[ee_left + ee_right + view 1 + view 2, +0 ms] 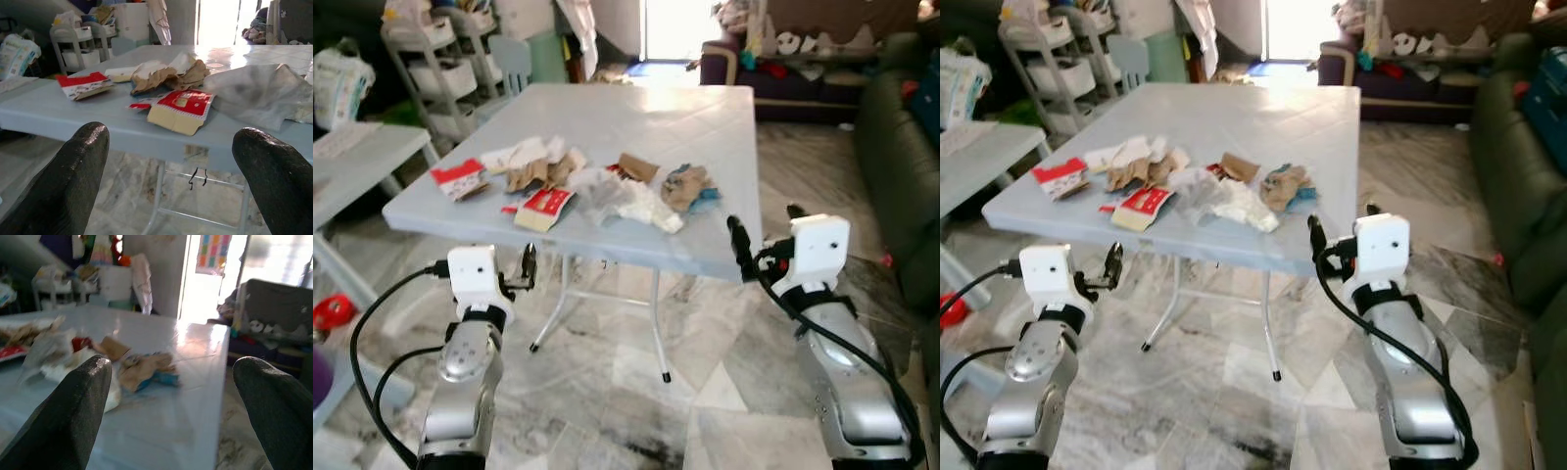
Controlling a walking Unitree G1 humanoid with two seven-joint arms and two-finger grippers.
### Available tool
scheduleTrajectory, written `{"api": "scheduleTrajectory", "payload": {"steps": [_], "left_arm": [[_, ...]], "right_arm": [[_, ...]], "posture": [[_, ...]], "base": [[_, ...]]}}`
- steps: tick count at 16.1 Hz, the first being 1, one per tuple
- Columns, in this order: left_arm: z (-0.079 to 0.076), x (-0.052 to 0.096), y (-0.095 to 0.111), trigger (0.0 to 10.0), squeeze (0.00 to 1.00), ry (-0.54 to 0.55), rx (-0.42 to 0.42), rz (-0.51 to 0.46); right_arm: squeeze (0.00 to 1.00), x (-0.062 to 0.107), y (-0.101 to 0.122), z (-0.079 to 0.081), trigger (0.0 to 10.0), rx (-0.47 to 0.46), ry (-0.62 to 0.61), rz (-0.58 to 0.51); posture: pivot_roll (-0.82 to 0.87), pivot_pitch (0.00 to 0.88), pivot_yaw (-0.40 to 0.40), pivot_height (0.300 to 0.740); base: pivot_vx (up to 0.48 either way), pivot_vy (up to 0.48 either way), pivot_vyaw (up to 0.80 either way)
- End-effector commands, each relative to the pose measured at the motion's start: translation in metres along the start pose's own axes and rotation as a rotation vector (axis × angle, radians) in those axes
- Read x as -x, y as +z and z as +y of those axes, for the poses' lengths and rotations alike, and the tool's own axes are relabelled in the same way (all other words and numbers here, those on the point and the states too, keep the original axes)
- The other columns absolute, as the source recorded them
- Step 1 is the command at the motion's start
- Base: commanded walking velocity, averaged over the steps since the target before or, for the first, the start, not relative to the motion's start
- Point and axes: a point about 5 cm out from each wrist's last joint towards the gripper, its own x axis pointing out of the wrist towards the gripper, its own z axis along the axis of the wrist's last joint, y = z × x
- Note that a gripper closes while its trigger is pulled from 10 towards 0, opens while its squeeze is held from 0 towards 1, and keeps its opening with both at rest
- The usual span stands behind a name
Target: Picking trash to rubbish bin
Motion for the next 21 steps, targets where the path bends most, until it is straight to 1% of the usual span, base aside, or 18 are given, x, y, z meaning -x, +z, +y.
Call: {"api": "scheduleTrajectory", "payload": {"steps": [1, 2, 4, 5, 8, 11, 12, 14, 17, 21], "left_arm": [[0.003, 0.001, 0.005, 10.0, 0.0, 0.003, -0.021, -0.013], [0.003, 0.0, 0.008, 10.0, 0.0, 0.016, -0.023, -0.026], [0.0, -0.003, 0.013, 10.0, 0.0, 0.007, -0.005, -0.045], [-0.003, -0.005, 0.016, 10.0, 0.0, -0.01, -0.013, -0.059], [-0.004, -0.008, 0.017, 10.0, 0.0, -0.017, -0.005, -0.052], [-0.003, -0.012, 0.021, 10.0, 0.0, -0.031, 0.004, -0.063], [-0.003, -0.014, 0.022, 10.0, 0.0, -0.036, 0.002, -0.07], [-0.004, -0.014, 0.023, 10.0, 0.0, -0.044, 0.008, -0.077], [-0.011, -0.013, 0.02, 10.0, 0.0, -0.055, 0.022, -0.068], [-0.012, -0.013, 0.02, 10.0, 0.0, -0.058, 0.025, -0.067]], "right_arm": [[1.0, -0.004, 0.004, 0.005, 10.0, -0.035, 0.022, -0.027], [1.0, -0.006, 0.005, 0.009, 10.0, -0.013, 0.035, -0.034], [1.0, -0.006, 0.004, 0.009, 10.0, -0.016, 0.032, -0.033], [1.0, -0.006, 0.003, 0.008, 10.0, -0.015, 0.025, -0.031], [1.0, -0.005, 0.003, 0.007, 10.0, -0.011, 0.016, -0.031], [1.0, -0.006, 0.005, 0.009, 10.0, -0.004, 0.023, -0.038], [0.0, -0.006, 0.005, 0.012, 10.0, 0.005, 0.037, -0.036], [0.0, -0.006, 0.005, 0.013, 10.0, 0.014, 0.05, -0.036], [0.0, -0.004, 0.005, 0.016, 10.0, 0.029, 0.081, -0.031], [0.0, -0.003, 0.005, 0.019, 10.0, 0.036, 0.1, -0.03]], "posture": [[-0.1, 0.0, 0.008, 0.74], [-0.09, 0.0, 0.008, 0.74], [-0.1, 0.0, 0.011, 0.74], [-0.1, 0.0, 0.014, 0.74], [-0.11, 0.0, 0.019, 0.74], [-0.12, 0.0, 0.018, 0.74], [-0.12, 0.0, 0.017, 0.74], [-0.12, 0.0, 0.015, 0.74], [-0.13, 0.0, 0.009, 0.74], [-0.13, 0.0, 0.007, 0.74]], "base": [[0.0, 0.0, 0.0], [0.0, 0.0, 0.0], [0.0, 0.0, 0.0], [0.0, 0.0, 0.0], [0.0, 0.0, 0.0], [0.0, 0.0, 0.0], [0.0, 0.0, 0.0], [0.0, 0.0, 0.0], [0.269, 0.0, 0.0], [0.294, 0.0, 0.0]]}}
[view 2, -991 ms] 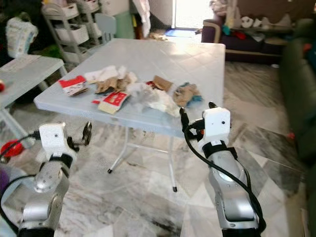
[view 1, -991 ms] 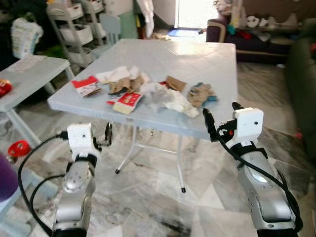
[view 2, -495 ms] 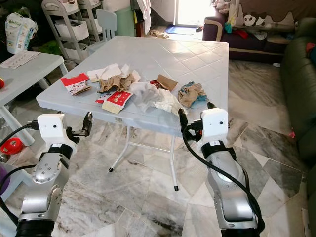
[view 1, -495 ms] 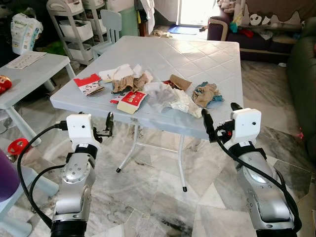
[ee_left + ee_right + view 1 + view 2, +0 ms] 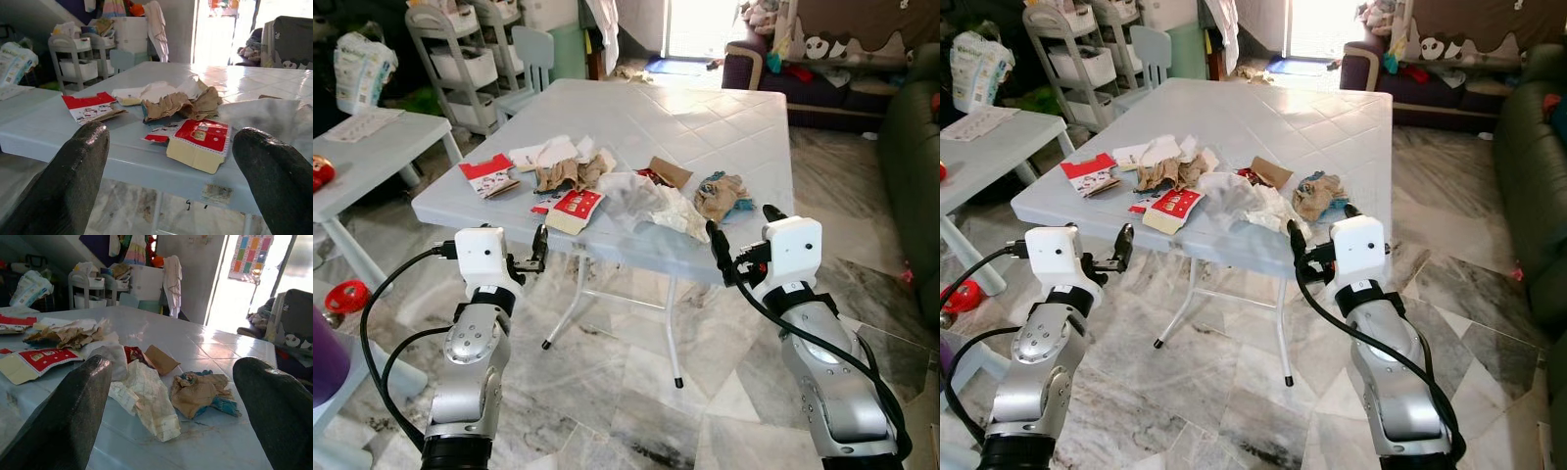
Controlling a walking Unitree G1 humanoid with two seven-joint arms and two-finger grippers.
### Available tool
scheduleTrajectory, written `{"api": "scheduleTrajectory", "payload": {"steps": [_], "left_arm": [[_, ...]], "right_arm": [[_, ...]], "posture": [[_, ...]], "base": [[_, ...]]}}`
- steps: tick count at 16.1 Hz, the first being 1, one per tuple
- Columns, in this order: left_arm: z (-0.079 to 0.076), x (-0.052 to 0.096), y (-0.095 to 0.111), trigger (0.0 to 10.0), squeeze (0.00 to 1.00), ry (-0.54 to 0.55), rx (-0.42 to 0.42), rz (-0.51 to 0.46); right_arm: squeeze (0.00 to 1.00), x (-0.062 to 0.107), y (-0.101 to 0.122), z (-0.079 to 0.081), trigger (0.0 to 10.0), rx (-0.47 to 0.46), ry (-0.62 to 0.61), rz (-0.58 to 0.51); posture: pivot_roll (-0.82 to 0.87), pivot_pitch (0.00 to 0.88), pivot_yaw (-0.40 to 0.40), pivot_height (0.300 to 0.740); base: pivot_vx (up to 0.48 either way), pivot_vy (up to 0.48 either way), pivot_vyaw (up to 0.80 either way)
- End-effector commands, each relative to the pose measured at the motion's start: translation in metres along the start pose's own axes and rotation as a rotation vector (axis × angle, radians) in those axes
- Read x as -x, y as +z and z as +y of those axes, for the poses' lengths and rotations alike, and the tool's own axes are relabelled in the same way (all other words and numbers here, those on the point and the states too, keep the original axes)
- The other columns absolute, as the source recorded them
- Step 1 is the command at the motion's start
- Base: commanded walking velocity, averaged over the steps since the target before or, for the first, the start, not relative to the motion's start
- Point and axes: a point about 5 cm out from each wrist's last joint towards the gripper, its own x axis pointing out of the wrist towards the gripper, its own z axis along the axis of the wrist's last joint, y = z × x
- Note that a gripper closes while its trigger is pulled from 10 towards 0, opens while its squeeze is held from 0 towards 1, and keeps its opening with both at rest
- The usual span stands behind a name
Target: Picking trash to rubbish bin
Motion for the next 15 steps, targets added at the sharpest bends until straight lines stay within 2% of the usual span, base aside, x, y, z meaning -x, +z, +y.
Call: {"api": "scheduleTrajectory", "payload": {"steps": [1, 15], "left_arm": [[-0.001, -0.001, 0.0, 10.0, 0.0, -0.002, -0.004, -0.002], [-0.005, -0.002, -0.003, 10.0, 0.0, -0.031, -0.01, 0.009]], "right_arm": [[0.0, 0.0, 0.003, 0.003, 10.0, 0.007, 0.02, -0.009], [0.0, 0.004, 0.001, 0.015, 10.0, 0.012, 0.103, 0.003]], "posture": [[-0.13, 0.0, 0.007, 0.74], [-0.13, 0.0, 0.001, 0.74]], "base": [[0.319, 0.0, 0.0], [0.35, 0.0, 0.0]]}}
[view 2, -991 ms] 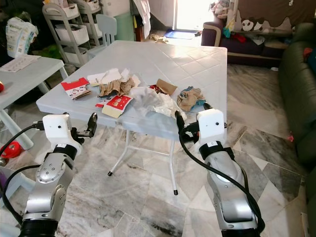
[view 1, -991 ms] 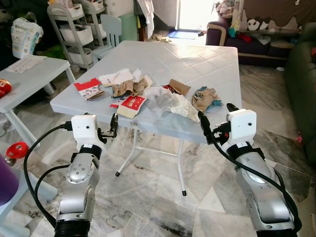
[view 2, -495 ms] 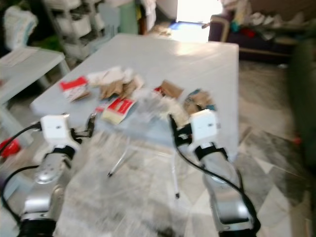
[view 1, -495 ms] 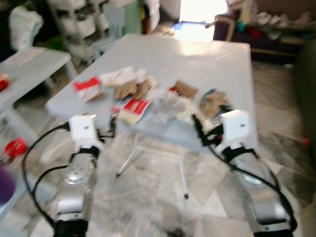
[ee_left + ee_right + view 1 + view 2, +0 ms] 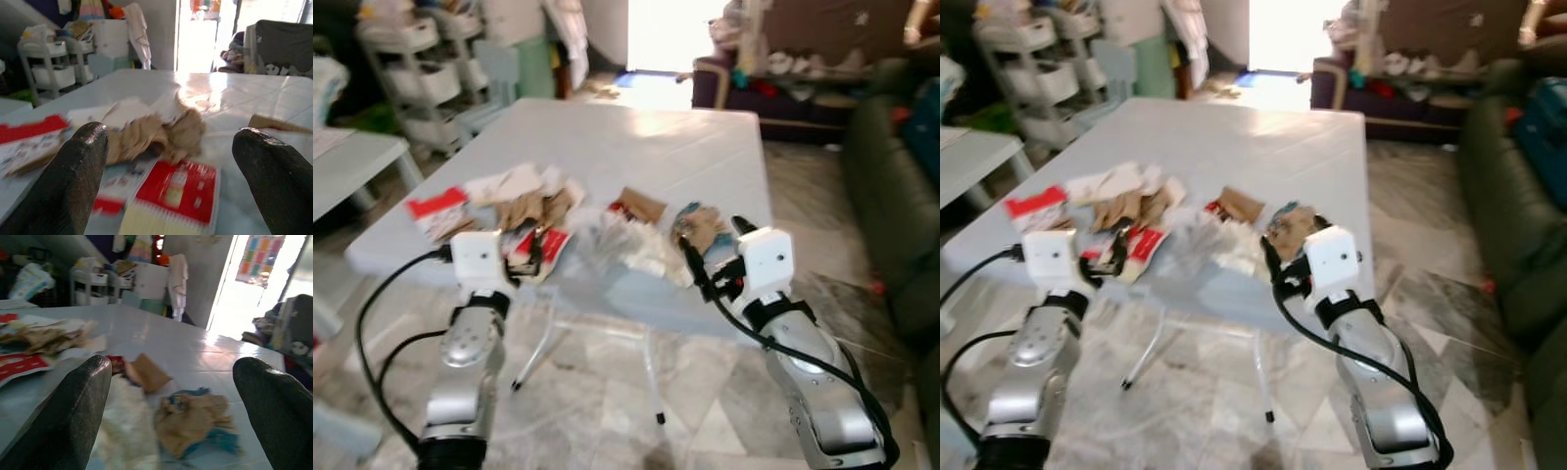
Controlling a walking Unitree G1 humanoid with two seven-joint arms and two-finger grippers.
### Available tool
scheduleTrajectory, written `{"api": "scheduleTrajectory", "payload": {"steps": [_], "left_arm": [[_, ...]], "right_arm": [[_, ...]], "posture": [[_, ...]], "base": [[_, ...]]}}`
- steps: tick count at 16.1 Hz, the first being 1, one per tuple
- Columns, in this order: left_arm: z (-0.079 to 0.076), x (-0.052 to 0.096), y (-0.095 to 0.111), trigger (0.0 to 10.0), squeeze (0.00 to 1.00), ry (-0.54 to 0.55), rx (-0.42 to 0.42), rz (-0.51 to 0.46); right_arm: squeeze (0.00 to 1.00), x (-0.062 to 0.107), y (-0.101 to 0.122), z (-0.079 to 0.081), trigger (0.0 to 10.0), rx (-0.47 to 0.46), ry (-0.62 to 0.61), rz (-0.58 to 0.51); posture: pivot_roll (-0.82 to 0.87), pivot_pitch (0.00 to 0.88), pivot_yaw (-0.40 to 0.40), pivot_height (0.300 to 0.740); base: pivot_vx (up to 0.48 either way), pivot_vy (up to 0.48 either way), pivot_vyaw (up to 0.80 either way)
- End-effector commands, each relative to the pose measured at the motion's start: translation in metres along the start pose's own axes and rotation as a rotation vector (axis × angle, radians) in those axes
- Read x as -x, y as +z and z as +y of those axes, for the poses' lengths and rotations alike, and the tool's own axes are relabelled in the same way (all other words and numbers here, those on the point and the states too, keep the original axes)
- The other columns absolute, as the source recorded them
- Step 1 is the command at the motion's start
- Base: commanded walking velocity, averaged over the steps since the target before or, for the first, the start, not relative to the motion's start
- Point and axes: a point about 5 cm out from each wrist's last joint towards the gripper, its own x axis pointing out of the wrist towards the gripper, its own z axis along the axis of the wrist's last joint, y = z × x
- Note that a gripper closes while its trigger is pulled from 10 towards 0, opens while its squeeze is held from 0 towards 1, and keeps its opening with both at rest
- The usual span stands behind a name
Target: Picking trash to rubbish bin
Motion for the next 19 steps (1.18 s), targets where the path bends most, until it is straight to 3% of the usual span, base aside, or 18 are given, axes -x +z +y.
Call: {"api": "scheduleTrajectory", "payload": {"steps": [1, 13, 19], "left_arm": [[-0.009, -0.003, 0.002, 10.0, 0.0, -0.03, 0.006, -0.007], [-0.01, -0.008, -0.002, 10.0, 0.0, -0.017, 0.007, 0.015], [-0.005, -0.018, -0.021, 10.0, 0.0, -0.027, -0.045, 0.138]], "right_arm": [[0.0, 0.0, 0.004, -0.007, 10.0, 0.016, -0.015, -0.009], [0.0, -0.002, 0.004, -0.003, 10.0, 0.004, -0.01, -0.015], [0.0, -0.001, 0.005, -0.001, 10.0, -0.027, 0.025, -0.013]], "posture": [[-0.13, 0.0, 0.001, 0.74], [-0.13, 0.0, 0.015, 0.74], [-0.15, 0.0, 0.017, 0.74]], "base": [[0.244, 0.0, 0.0], [0.0, 0.0, 0.0], [0.0, 0.0, 0.0]]}}
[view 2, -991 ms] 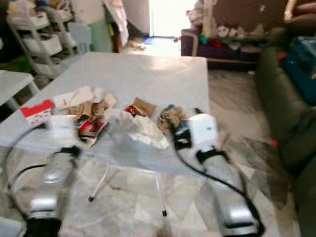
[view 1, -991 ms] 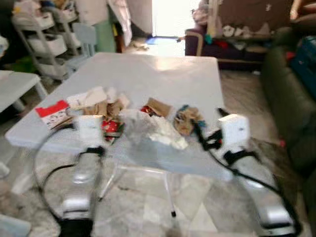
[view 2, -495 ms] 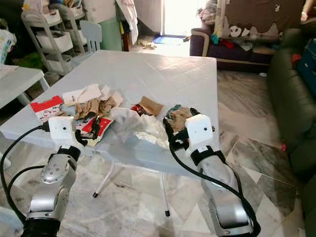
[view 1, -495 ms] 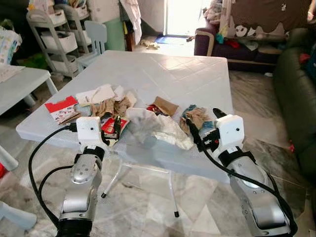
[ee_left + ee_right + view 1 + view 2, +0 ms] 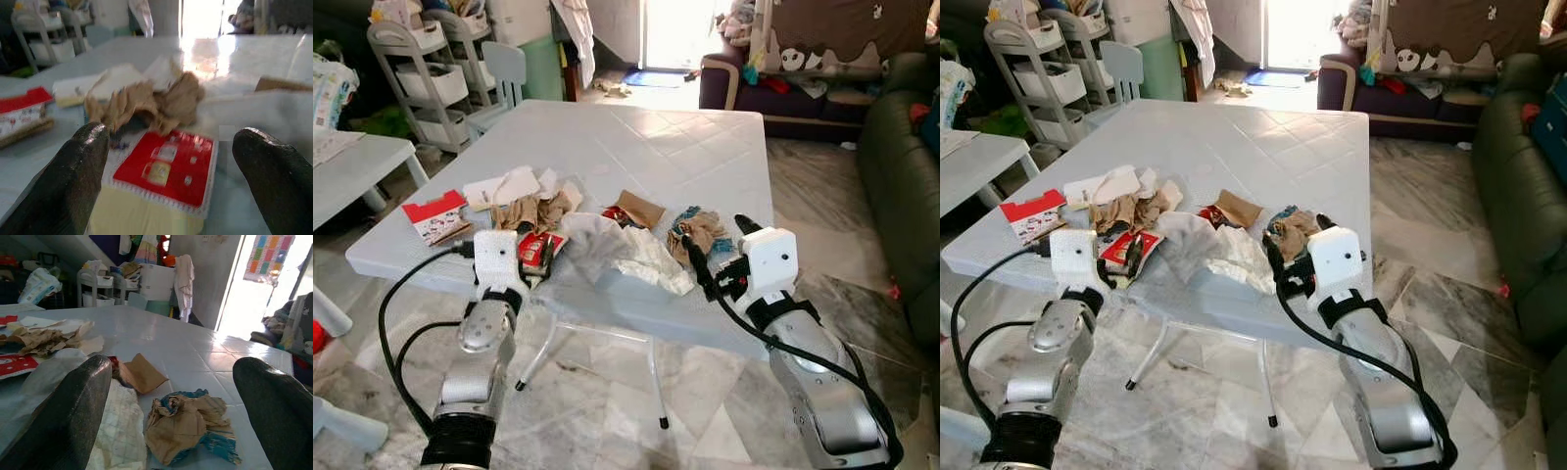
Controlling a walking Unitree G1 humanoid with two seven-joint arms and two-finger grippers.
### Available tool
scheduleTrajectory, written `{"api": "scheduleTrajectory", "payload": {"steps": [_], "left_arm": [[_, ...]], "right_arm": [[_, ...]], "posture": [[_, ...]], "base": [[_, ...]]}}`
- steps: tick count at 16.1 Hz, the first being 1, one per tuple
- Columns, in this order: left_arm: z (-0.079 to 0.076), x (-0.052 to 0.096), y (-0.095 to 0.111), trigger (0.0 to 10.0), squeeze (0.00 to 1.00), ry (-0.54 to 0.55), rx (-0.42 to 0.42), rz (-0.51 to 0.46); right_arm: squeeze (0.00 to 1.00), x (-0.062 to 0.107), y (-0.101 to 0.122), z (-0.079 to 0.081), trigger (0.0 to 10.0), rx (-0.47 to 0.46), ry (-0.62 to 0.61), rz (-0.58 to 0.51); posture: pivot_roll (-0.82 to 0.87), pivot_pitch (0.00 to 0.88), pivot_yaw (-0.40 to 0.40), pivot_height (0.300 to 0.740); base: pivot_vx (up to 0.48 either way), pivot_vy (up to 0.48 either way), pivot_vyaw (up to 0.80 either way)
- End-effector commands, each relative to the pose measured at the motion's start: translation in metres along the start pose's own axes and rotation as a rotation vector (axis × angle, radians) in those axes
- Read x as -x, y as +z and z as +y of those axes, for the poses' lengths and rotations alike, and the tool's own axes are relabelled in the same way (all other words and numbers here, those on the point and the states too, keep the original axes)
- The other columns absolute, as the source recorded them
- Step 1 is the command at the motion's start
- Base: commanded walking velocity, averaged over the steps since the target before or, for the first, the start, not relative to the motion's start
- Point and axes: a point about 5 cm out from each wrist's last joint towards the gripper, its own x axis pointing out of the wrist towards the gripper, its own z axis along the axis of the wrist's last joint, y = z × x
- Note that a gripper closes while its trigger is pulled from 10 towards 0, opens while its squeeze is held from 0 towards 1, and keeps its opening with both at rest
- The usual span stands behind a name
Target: Picking trash to rubbish bin
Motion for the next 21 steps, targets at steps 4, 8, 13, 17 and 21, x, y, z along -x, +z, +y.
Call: {"api": "scheduleTrajectory", "payload": {"steps": [4, 8, 13, 17, 21], "left_arm": [[-0.006, -0.005, -0.013, 10.0, 0.0, -0.049, -0.033, 0.081], [-0.006, -0.006, -0.028, 10.0, 0.0, -0.063, -0.068, 0.164], [0.004, -0.01, -0.023, 10.0, 0.0, 0.002, -0.107, 0.138], [0.02, -0.008, -0.009, 10.0, 0.0, 0.133, -0.066, 0.036], [0.028, -0.008, -0.022, 10.0, 0.0, 0.192, 0.022, 0.137]], "right_arm": [[0.0, 0.013, -0.002, 0.036, 10.0, -0.085, 0.328, 0.068], [0.0, 0.015, -0.001, 0.037, 10.0, -0.097, 0.349, 0.082], [0.0, 0.019, 0.001, 0.036, 10.0, -0.096, 0.373, 0.095], [0.0, 0.019, 0.0, 0.039, 10.0, -0.107, 0.382, 0.107], [0.0, 0.019, 0.0, 0.039, 10.0, -0.107, 0.38, 0.105]], "posture": [[-0.16, 0.0, 0.016, 0.74], [-0.16, 0.0, 0.012, 0.74], [-0.17, 0.0, 0.011, 0.74], [-0.16, 0.0, 0.009, 0.74], [-0.16, 0.0, 0.012, 0.74]], "base": [[0.0, 0.0, 0.0], [0.0, 0.0, 0.0], [0.0, 0.0, 0.0], [0.0, 0.0, 0.0], [0.0, 0.0, 0.0]]}}
